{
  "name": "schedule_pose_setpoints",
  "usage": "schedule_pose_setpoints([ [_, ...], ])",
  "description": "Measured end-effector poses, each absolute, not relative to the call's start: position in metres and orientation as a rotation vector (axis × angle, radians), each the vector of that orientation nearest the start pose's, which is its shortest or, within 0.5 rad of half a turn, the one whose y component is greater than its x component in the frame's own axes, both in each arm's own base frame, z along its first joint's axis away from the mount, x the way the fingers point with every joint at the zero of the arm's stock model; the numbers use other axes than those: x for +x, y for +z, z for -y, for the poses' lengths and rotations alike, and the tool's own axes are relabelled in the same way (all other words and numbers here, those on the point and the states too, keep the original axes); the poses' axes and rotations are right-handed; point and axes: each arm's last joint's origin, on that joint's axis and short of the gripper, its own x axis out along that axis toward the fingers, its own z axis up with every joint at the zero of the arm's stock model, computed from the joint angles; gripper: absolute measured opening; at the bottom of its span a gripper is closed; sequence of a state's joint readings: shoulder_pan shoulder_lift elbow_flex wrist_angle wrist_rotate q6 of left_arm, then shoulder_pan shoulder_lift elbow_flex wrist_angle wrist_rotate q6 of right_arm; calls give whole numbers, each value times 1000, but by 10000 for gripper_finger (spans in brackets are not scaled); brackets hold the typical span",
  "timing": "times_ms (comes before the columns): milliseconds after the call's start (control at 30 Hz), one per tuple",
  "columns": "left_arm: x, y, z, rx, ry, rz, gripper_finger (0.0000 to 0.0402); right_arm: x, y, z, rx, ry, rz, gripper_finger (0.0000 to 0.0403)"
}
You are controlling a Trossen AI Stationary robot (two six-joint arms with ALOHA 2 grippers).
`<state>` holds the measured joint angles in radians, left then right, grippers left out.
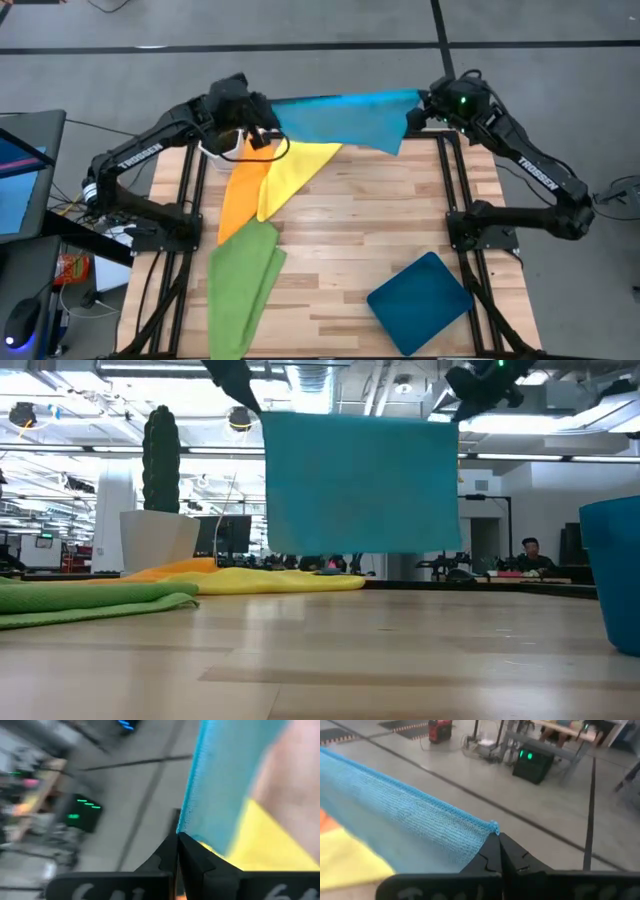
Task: Fold microfiber towels
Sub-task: Fold the blue microfiber towel
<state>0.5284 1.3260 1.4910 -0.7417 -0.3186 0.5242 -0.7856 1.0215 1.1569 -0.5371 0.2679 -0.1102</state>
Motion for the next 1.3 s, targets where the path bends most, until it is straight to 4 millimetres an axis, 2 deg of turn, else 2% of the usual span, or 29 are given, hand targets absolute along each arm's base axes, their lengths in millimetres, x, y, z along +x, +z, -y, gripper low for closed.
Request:
schedule_pose_setpoints([
  [100, 233, 386, -138, 313, 504, -894, 0, 135, 360, 141, 67, -986, -487, 7],
  [233, 239, 367, -124, 192, 382, -1032, 0, 130, 332, 117, 126, -900, -483, 7],
  [433, 244, 360, -84, 52, 246, -1104, 0, 123, 303, 73, 232, -734, -424, 7],
  [567, 249, 356, -57, 20, 163, -1133, 0, 124, 277, 51, 337, -626, -431, 7],
  [733, 256, 338, -27, 10, 93, -1172, 0, 129, 246, 27, 447, -527, -494, 7],
  [933, 259, 304, -2, -13, 63, -1219, 0, 134, 234, 7, 501, -521, -524, 7],
  [1100, 257, 276, 6, -36, 69, -1255, 0, 135, 223, -5, 561, -552, -606, 7],
  [1200, 258, 268, 6, -46, 88, -1247, 0, 135, 213, -11, 576, -609, -688, 7],
  [1300, 261, 268, 2, 15, 124, -1210, 0, 136, 208, -11, 544, -690, -700, 7],
])
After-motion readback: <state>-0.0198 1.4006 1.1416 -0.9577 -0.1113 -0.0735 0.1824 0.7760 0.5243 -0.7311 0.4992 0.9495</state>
